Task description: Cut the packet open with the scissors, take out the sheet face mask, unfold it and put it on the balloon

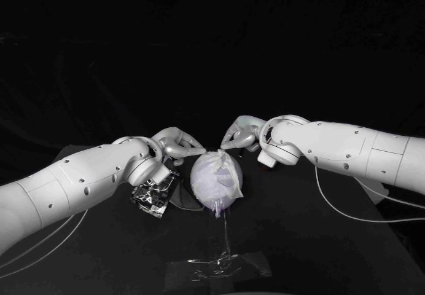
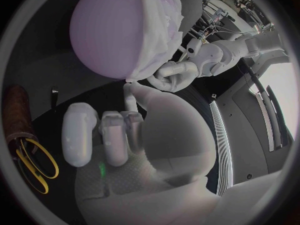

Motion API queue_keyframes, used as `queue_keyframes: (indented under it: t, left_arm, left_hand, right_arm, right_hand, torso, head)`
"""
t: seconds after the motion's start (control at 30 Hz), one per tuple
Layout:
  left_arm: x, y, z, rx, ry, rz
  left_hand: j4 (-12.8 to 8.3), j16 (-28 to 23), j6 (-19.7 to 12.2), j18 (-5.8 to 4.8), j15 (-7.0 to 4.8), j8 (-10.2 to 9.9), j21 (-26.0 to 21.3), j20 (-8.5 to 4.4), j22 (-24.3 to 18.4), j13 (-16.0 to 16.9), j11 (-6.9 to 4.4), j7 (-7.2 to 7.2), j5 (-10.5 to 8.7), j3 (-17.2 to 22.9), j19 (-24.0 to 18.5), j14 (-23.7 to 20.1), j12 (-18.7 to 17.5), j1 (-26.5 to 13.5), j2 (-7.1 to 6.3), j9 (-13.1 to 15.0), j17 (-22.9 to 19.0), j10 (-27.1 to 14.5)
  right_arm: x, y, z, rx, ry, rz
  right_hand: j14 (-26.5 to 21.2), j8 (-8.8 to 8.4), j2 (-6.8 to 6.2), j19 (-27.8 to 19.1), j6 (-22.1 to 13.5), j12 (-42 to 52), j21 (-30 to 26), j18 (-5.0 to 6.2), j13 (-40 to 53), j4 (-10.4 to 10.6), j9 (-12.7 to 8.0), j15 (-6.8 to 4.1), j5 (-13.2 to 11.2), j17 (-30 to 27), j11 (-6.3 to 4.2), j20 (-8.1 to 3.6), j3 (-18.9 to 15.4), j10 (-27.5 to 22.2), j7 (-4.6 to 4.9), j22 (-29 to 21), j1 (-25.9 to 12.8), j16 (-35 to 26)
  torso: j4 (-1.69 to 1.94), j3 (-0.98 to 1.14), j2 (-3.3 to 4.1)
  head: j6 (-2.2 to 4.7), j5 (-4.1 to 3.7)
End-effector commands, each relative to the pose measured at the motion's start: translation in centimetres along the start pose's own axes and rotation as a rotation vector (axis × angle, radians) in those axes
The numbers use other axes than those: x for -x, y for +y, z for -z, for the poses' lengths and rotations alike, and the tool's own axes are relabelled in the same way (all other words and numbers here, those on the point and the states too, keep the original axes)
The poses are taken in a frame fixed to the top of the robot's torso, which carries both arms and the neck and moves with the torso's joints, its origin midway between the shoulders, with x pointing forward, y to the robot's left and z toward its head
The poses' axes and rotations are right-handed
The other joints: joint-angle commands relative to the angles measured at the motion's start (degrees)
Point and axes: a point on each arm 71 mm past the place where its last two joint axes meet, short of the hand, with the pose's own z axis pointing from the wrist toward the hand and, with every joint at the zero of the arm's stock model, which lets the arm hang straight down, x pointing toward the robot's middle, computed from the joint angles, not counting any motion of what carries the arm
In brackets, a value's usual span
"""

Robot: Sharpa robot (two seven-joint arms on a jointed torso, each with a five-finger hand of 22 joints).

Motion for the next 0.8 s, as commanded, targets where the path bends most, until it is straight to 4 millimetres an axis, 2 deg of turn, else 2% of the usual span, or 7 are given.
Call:
queue_keyframes:
  t: [0.03,0.2,0.4,0.8]
  left_arm:
    - [-0.29,-0.21,-0.16,-0.003,0.019,-0.001]
    - [-0.39,-0.25,-0.33,-0.001,0.022,-0.003]
    - [-0.62,-0.34,-0.53,-0.001,0.034,-0.008]
    - [-0.71,-0.17,-0.73,0.011,0.048,-0.031]
  left_hand:
    - [0.07,0.3,-0.41,-1.08,0.19,-0.38,0.36,0.12,0.03,-0.01,0.12,-0.14,0.09,-0.32,0.3,0.68,0.18,-0.47,0.06,-0.04,1.45,0.18]
    - [-0.25,0.31,-0.28,-1.09,0.17,-0.48,0.5,0.18,0.23,0.13,0.03,-0.23,0.11,-0.14,0.4,0.76,0.26,0.03,0.58,-0.09,1.63,0.38]
    - [-1.3,0.33,0.92,-1.09,-0.18,-0.26,0.75,0.1,0.53,0.47,-0.46,-0.66,0.12,1.34,0.5,0.94,0.32,2.67,1.94,-0.04,2.04,0.8]
    - [-1.55,0.37,0.59,-1.22,-0.22,-0.79,1.17,0.0,1.16,0.67,-0.39,-0.52,0.12,1.71,0.89,1.18,0.31,3.31,1.72,-0.3,2.62,1.03]
  right_arm:
    - [0.14,0.29,0.09,0.031,-0.032,-0.007]
    - [0.08,0.31,0.21,0.033,-0.031,-0.008]
    - [0.19,0.21,0.36,0.035,-0.04,-0.009]
    - [0.22,0.19,0.52,0.038,-0.044,-0.011]
  right_hand:
    - [5.96,3.42,-0.45,2.35,0.53,0.2,0.26,-0.85,15.1,-0.16,4.49,-0.51,0.1,15.05,-0.37,-0.38,0.56,6.06,-0.96,12.22,-0.45,0.2]
    - [5.96,3.78,-0.53,2.37,0.39,0.2,0.35,-0.86,15.1,-0.35,4.85,-0.55,0.09,15.05,-0.41,-0.44,0.92,6.06,-1.01,12.24,-0.63,0.2]
    - [5.96,4.01,-0.54,2.41,0.28,0.2,0.49,-0.89,15.1,-0.5,5.1,-0.58,0.07,15.05,-0.44,-0.48,1.2,6.06,-1.03,12.27,-0.72,0.2]
    - [5.96,4.2,-0.6,2.38,0.15,0.2,0.43,-0.88,15.1,-0.6,5.31,-0.6,0.06,15.05,-0.46,-0.51,1.41,6.06,-1.04,12.25,-0.86,0.2]
  torso:
    - [-0.05,0.03,0.02]
    - [-0.04,0.03,0.04]
    - [-0.04,-0.01,0.09]
    - [0.01,-0.01,0.14]
  head:
    - [-0.02,-0.02]
    - [-0.07,-0.14]
    - [-0.05,-0.26]
    - [-0.35,-0.49]
